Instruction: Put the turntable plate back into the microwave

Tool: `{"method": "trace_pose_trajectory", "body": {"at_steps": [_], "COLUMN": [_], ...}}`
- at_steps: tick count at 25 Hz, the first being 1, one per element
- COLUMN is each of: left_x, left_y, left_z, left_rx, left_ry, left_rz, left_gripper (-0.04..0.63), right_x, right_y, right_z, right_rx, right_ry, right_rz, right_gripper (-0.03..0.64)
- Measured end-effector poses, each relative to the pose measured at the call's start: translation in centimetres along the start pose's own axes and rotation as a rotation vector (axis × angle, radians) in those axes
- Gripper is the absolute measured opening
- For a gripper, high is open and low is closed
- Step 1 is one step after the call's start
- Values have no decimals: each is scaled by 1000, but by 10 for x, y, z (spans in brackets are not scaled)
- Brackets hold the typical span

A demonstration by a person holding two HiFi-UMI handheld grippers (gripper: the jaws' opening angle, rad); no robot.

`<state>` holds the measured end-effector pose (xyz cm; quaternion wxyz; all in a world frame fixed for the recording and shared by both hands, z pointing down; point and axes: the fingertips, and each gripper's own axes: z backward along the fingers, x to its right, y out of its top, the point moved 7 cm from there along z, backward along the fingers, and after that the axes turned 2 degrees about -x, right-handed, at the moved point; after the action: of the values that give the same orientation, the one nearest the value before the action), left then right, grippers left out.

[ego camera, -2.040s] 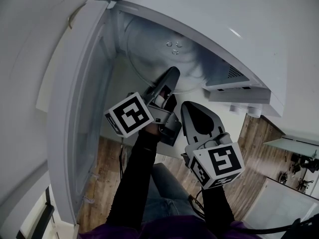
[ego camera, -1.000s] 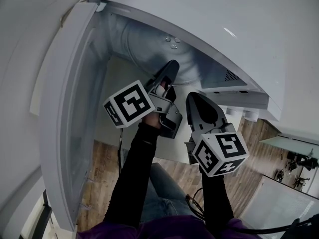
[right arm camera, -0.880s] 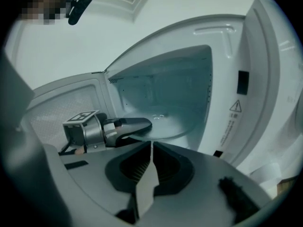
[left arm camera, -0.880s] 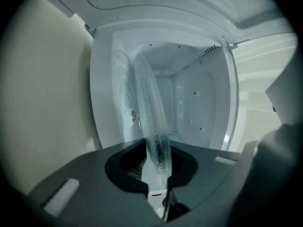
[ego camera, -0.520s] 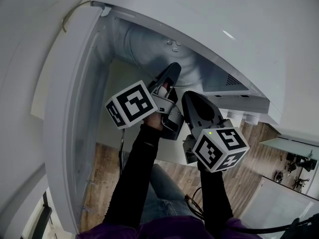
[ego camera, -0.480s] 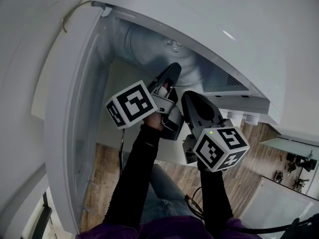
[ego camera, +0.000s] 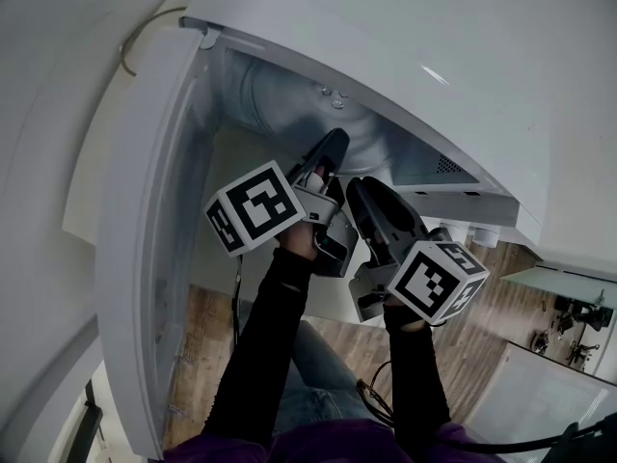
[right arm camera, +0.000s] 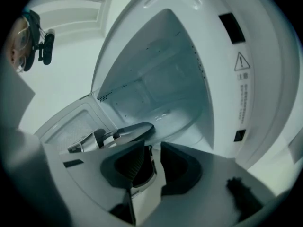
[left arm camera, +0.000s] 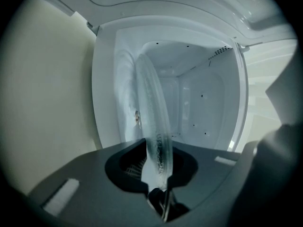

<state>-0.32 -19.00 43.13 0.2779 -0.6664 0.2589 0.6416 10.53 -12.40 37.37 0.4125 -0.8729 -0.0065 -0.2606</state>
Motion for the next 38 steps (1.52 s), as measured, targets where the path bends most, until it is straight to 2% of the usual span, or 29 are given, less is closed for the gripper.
{"method": "trace_pose_trajectory", "body": {"at_steps": [5, 11, 20, 22, 24, 27, 30, 38], "left_x": [1, 1, 7, 7, 6, 6, 6, 10], "left_y": [0, 0, 1, -1, -2, -2, -1, -5], "left_z": [0, 0, -5, -5, -2, 5, 19, 50], "left_rx": [-13, -24, -46, -47, -44, -20, 30, 141], "left_ry": [7, 10, 43, 45, 37, 28, 89, 215], "left_rz": [-3, -2, -132, -125, -87, -51, -82, -164], "left_gripper": [48, 46, 51, 55, 58, 100, 161, 167], "right_x": [-1, -1, 7, 8, 8, 7, 3, 3], "right_y": [-2, 1, -1, 0, 1, 3, 1, 0], "right_z": [-3, -10, -6, -6, -6, -6, -9, -12], "right_rx": [-5, 43, 83, 87, 92, 95, 82, 67], "right_ry": [54, 137, 132, 127, 125, 132, 140, 133], "right_rz": [-96, -241, -356, -357, -360, -361, -352, -303], "right_gripper": [103, 106, 72, 71, 71, 71, 71, 69]}}
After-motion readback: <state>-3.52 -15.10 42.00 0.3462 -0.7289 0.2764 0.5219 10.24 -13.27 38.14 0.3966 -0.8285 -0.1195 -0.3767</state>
